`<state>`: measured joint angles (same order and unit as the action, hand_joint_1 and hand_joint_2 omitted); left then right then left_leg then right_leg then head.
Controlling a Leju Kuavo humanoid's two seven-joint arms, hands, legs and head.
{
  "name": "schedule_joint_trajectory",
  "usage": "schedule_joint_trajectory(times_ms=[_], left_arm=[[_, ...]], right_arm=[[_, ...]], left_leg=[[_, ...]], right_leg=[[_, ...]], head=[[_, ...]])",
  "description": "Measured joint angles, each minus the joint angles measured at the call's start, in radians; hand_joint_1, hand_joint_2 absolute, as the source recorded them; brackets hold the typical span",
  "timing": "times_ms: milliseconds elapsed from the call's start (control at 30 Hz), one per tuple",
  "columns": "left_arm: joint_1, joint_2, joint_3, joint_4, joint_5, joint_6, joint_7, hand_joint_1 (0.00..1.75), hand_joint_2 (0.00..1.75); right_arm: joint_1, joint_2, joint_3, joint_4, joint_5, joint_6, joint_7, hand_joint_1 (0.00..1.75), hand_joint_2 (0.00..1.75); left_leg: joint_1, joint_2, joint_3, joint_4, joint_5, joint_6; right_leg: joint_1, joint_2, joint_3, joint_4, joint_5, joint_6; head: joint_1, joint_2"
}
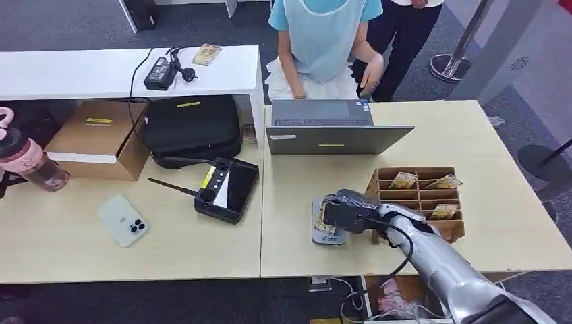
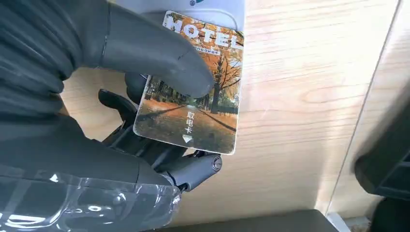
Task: Pass the card to the sensor for recognition and then transmit it.
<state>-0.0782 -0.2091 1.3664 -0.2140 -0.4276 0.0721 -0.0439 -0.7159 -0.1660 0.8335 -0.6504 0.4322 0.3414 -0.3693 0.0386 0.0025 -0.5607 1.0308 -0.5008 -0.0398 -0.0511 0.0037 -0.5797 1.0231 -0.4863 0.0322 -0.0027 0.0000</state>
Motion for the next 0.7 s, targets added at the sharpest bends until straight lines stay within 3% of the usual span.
schedule_joint_trajectory(times_ms=[700], left_arm=[[0.001,-0.001,0.000,0.000,0.013,0.011,0.001,0.00,1.75]], right_arm=[[-0.068,0.068,0.072,0.131,-0.003,0.029,-0.019,1.75,1.75]], left_leg=[[0.000,0.000,0.000,0.000,0.000,0.000]], right_leg=[[0.000,0.000,-0.001,0.000,0.000,0.000]], head=[[0.000,0.000]])
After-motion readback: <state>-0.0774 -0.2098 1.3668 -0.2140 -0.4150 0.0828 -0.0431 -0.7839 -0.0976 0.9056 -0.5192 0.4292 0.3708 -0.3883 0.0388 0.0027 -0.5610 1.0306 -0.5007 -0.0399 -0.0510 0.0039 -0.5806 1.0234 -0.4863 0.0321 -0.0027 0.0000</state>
